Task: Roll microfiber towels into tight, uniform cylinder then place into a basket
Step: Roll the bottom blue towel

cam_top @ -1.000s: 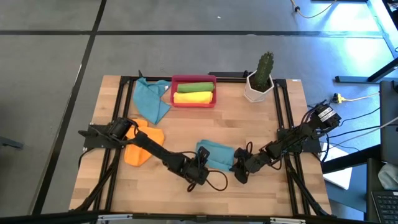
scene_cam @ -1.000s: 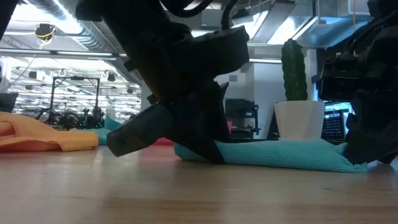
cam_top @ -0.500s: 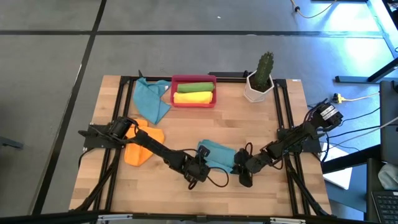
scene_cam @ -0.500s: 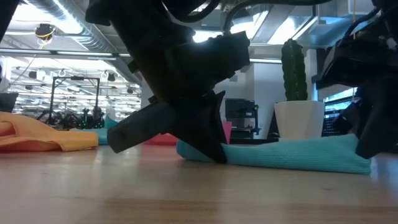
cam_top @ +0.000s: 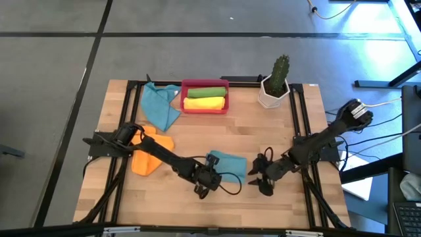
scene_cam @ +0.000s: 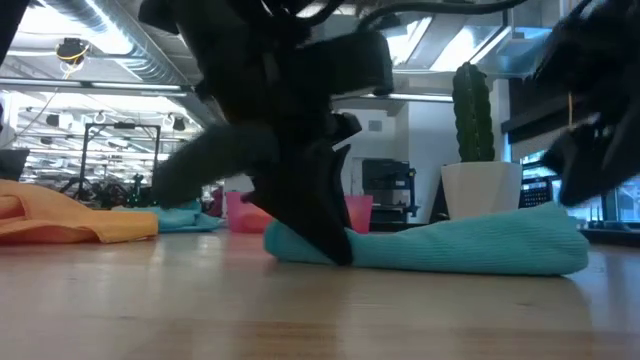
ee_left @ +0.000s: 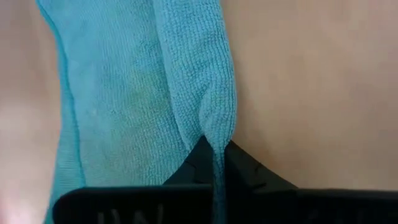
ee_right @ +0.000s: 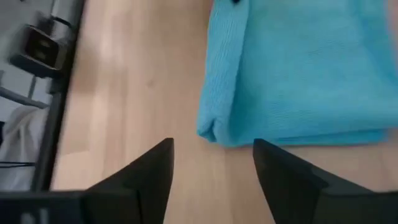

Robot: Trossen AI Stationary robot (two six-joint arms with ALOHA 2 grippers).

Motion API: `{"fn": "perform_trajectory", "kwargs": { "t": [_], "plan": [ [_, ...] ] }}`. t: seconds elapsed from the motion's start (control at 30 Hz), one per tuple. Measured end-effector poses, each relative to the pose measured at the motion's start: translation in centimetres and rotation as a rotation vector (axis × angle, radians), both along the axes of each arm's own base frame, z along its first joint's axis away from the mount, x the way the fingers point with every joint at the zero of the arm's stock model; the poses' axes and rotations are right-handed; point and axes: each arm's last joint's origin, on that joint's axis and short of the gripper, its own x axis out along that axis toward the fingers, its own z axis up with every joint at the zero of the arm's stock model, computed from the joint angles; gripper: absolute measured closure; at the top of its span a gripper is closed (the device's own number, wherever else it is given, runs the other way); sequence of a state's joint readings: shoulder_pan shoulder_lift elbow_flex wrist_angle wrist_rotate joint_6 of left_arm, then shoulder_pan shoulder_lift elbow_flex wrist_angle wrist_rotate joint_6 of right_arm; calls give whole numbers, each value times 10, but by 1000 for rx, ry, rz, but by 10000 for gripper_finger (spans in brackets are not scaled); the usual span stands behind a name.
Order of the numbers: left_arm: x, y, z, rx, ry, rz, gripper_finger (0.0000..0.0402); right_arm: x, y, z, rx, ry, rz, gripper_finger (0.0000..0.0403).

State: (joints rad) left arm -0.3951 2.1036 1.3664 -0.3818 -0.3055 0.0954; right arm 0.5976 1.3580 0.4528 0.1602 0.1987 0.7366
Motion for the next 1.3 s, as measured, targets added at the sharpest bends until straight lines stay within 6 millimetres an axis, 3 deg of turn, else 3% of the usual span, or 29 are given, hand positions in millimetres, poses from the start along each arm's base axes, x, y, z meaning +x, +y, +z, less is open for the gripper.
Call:
{"fn": "perform_trajectory", "kwargs": {
  "t": [0.2, 0.4, 0.53, 0.7, 0.93, 1.3],
  "plan": [
    [3, -5, 10, -130, 8, 24, 401, -6, 14, 23, -186, -180, 64, 181],
    [6, -2, 12, -243, 18, 89, 401, 7, 54, 33, -464, -287, 203, 181],
    [9, 1, 13, -292, 14, 135, 401, 23, 86, 23, -636, -271, 302, 181],
    [11, 3, 13, -333, 11, 149, 401, 40, 113, -5, -844, -109, 368, 181],
    [14, 3, 15, -385, 7, 124, 401, 48, 127, -32, -1076, 78, 347, 181],
    [16, 1, 17, -456, 9, 70, 401, 44, 123, -36, -1165, 176, 326, 182]
  ]
}}
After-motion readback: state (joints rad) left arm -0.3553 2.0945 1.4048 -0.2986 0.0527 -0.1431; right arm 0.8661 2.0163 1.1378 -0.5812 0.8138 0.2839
